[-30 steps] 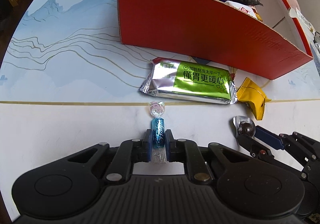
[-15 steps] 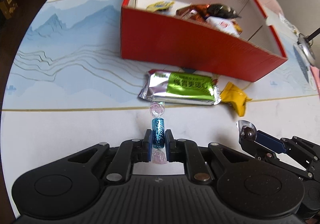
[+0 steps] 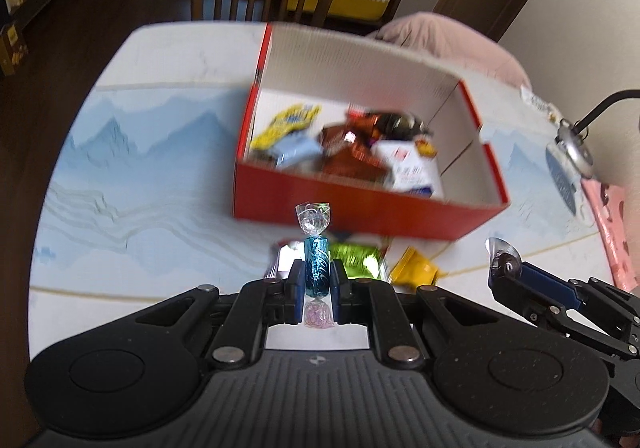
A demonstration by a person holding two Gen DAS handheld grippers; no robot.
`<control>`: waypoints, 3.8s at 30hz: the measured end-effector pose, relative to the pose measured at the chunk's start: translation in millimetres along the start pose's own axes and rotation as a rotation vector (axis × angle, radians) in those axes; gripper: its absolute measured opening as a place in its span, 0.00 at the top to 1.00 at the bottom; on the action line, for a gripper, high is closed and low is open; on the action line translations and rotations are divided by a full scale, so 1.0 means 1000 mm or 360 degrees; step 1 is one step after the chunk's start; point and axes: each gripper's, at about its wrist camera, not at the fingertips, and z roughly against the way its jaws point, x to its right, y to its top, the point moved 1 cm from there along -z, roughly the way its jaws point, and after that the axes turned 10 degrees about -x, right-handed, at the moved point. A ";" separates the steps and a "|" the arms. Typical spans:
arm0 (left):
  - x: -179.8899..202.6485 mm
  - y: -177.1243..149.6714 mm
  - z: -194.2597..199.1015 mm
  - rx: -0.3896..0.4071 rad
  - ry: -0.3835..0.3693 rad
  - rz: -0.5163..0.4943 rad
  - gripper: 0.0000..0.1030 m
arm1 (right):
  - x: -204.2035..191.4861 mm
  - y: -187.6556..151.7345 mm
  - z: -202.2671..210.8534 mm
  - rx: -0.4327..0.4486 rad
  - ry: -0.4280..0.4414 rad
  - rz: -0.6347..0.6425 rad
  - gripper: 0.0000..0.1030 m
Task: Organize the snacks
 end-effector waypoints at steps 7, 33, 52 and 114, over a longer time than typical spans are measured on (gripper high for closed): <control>0.013 0.024 0.021 0.0108 0.0022 -0.0071 0.88 | 0.007 0.031 0.006 0.0075 -0.0034 -0.0022 0.75; 0.024 0.110 -0.025 0.0035 0.0164 -0.0120 0.88 | 0.032 0.109 -0.072 -0.0071 -0.0071 -0.0035 0.75; 0.009 0.092 -0.047 -0.0066 0.0207 -0.0097 0.88 | 0.030 0.094 -0.138 -0.0325 -0.0054 0.0045 0.75; -0.001 0.026 0.002 0.0087 0.0062 0.0171 0.88 | 0.048 0.087 -0.075 -0.0165 0.0053 0.0105 0.70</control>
